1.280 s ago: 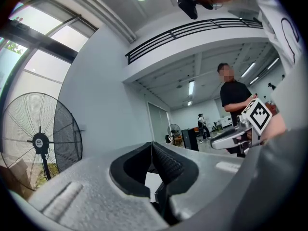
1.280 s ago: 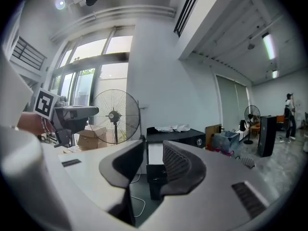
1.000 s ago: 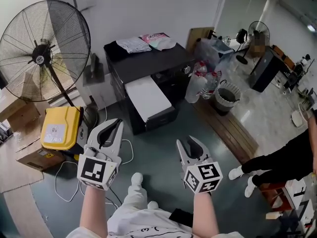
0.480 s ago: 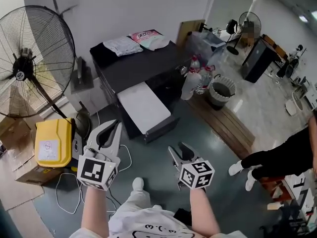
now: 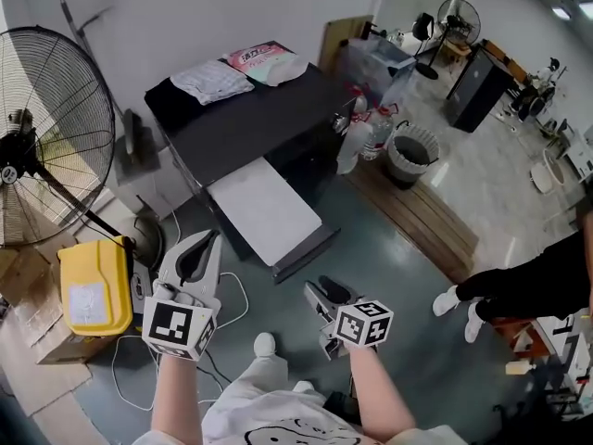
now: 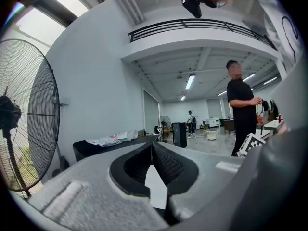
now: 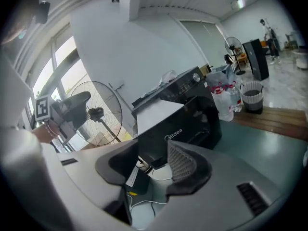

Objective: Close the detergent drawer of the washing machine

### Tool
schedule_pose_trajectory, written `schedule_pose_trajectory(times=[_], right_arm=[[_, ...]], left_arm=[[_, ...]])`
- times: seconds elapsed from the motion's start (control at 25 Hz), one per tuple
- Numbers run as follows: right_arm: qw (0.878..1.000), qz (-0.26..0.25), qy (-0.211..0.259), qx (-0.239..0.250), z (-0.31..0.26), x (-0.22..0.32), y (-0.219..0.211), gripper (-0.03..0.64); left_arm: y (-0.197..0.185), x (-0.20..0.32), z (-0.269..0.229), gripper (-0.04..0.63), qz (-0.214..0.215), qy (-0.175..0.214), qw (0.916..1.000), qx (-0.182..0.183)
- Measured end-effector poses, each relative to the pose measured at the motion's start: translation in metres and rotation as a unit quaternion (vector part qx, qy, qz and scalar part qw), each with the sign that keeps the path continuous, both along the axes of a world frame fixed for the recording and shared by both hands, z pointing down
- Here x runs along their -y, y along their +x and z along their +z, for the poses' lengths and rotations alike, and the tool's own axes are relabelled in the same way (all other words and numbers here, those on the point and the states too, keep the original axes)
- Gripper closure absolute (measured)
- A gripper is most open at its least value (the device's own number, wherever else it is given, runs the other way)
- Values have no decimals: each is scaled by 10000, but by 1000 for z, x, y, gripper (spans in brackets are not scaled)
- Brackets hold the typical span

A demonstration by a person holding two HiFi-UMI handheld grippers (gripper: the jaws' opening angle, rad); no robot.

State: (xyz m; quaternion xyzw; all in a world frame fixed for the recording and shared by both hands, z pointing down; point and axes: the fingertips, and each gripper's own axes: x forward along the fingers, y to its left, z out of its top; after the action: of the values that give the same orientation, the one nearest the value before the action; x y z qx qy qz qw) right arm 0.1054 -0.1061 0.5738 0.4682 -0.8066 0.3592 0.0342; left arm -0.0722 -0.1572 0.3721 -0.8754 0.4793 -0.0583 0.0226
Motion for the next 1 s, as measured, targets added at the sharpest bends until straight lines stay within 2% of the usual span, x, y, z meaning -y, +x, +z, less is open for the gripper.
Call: schedule_pose_trajectory(times=[0.28, 0.48, 0.72, 0.84, 1.0], right_arm=[[9937, 315, -479, 964, 40, 20, 0, 443], [9793, 475, -580, 1881, 51, 31, 1, 443], [9650, 461, -635, 2503, 67, 42, 5, 406], [9577, 312, -517, 2815, 70, 46, 5, 388], [9453, -171, -491, 3219, 77, 48, -3, 382]], left_arm=[[1, 38, 22, 575, 183, -239, 9995, 80], [9, 51, 35, 575, 365, -377, 9985, 152], [14, 52, 54, 575, 453, -563, 9968, 344], [16, 49, 57, 575, 429, -607, 9961, 469], [13, 44, 66, 575, 252, -714, 9954, 589]])
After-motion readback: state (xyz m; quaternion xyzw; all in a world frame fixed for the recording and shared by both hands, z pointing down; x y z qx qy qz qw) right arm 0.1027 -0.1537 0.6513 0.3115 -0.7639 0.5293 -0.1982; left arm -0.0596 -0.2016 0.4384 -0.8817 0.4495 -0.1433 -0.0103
